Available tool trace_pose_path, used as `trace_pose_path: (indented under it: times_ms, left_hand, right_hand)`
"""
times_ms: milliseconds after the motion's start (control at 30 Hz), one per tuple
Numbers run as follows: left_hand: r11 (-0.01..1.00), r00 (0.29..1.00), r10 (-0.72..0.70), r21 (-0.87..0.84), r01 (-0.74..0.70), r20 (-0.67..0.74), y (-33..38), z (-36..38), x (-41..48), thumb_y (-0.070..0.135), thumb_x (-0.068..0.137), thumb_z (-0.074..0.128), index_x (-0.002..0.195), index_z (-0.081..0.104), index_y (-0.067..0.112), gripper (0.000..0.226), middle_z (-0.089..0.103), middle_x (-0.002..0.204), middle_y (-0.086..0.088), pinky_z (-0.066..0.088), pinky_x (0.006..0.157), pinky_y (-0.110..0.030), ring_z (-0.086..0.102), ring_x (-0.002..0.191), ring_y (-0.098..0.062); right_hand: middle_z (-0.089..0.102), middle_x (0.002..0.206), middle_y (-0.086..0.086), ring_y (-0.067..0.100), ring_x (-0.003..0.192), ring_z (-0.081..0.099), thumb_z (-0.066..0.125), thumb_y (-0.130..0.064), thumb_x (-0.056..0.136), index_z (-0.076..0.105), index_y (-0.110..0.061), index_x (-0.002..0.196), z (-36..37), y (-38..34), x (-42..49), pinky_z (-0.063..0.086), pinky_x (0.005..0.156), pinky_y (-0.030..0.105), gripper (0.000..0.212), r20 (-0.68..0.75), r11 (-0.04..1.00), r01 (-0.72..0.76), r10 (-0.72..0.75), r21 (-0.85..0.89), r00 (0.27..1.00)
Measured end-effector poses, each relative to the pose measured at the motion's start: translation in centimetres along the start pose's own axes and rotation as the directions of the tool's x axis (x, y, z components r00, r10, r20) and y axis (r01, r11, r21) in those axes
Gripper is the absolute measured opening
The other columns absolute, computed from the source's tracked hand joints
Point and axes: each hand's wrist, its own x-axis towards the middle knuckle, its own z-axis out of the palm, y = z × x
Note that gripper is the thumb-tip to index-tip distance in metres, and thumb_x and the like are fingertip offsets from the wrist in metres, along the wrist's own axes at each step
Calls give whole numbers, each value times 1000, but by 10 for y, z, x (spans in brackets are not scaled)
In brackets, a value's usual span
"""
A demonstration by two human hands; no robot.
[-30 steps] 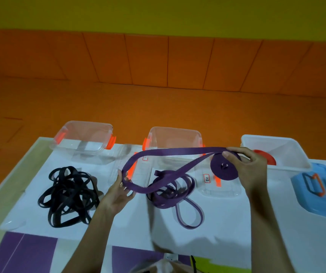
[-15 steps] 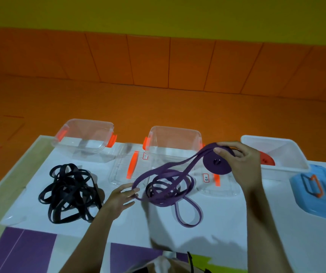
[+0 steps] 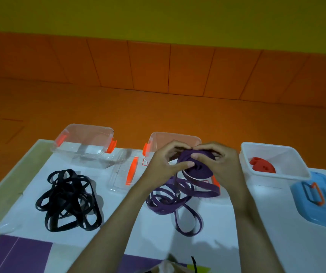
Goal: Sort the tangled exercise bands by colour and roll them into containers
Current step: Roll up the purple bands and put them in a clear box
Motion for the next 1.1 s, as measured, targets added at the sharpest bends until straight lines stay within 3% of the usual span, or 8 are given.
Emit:
trace_pose_path:
  times_ms: [133, 333, 500, 633, 733, 867, 1033, 1100]
  left_hand:
    - [1000, 993, -3, -13, 1, -117, -3, 0, 5, 8, 76, 91, 104, 70, 17, 36, 74, 100, 11, 58, 84, -28, 72, 96, -14]
    - [994, 981, -12, -106, -8, -192, -8, -3, 4, 2, 84, 83, 114, 75, 10, 33, 78, 109, 6, 56, 87, -22, 74, 104, -13]
    - [991, 966, -27, -136, -9, -258, -3, -6, 8, 6, 82, 85, 104, 77, 16, 25, 79, 103, 5, 55, 87, -23, 73, 100, -11]
    - [996, 963, 34, -65, -53, -266, 0, -2, 12, 6, 83, 85, 98, 76, 18, 22, 78, 98, 8, 54, 87, -19, 73, 99, -10]
    - [998, 968, 31, -44, -43, -248, -4, 0, 10, 9, 83, 84, 102, 76, 18, 22, 78, 103, 6, 55, 91, -22, 73, 104, -12]
    - [992, 984, -31, -129, 8, -177, -7, -8, 7, -2, 81, 83, 112, 77, 12, 35, 79, 112, -2, 58, 90, -26, 74, 108, -19]
    - [997, 974, -31, -81, 13, -224, -2, -2, 11, 0, 74, 89, 102, 77, 7, 31, 79, 99, -2, 59, 81, -25, 76, 95, -19]
    - [998, 973, -11, -60, -3, -231, -1, 3, 12, 0, 74, 90, 99, 77, 7, 29, 79, 98, -2, 59, 81, -24, 76, 95, -18]
  right_hand:
    - [75, 98, -17, 8, 97, 71, 86, -18, 84, 79, -28, 98, 1, 2, 9, 55, 80, 18, 18, 13, 999, 28, -28, -40, 1000]
    - [77, 97, -9, 7, 93, 72, 86, -16, 84, 82, -17, 98, 7, 1, 20, 55, 76, 17, 14, -39, 998, 13, -11, 58, 999]
    - [77, 95, -8, 14, 90, 75, 82, -23, 87, 74, -10, 99, 12, 4, 23, 64, 74, 34, 20, -42, 977, -74, 84, 202, 996]
    - [73, 94, -8, 13, 90, 73, 86, -19, 82, 66, -5, 95, 5, 7, 26, 63, 73, 32, 27, 6, 973, -100, 101, 210, 995]
    - [75, 96, -2, 17, 89, 75, 88, -14, 82, 71, -8, 94, 5, 7, 28, 62, 72, 29, 22, -37, 962, -106, 119, 251, 992]
    - [77, 103, 1, 20, 95, 76, 84, -14, 86, 78, -13, 100, 8, 11, 24, 63, 79, 34, 15, 4, 935, -157, 164, 318, 986]
    - [74, 98, 3, 19, 94, 73, 80, -16, 87, 73, -9, 92, -4, 21, 18, 58, 78, 32, 12, 15, 924, -176, 182, 339, 983]
    - [74, 98, 2, 20, 99, 71, 82, -17, 88, 71, -12, 90, -11, 28, 15, 57, 86, 41, 12, 22, 929, -182, 185, 321, 983]
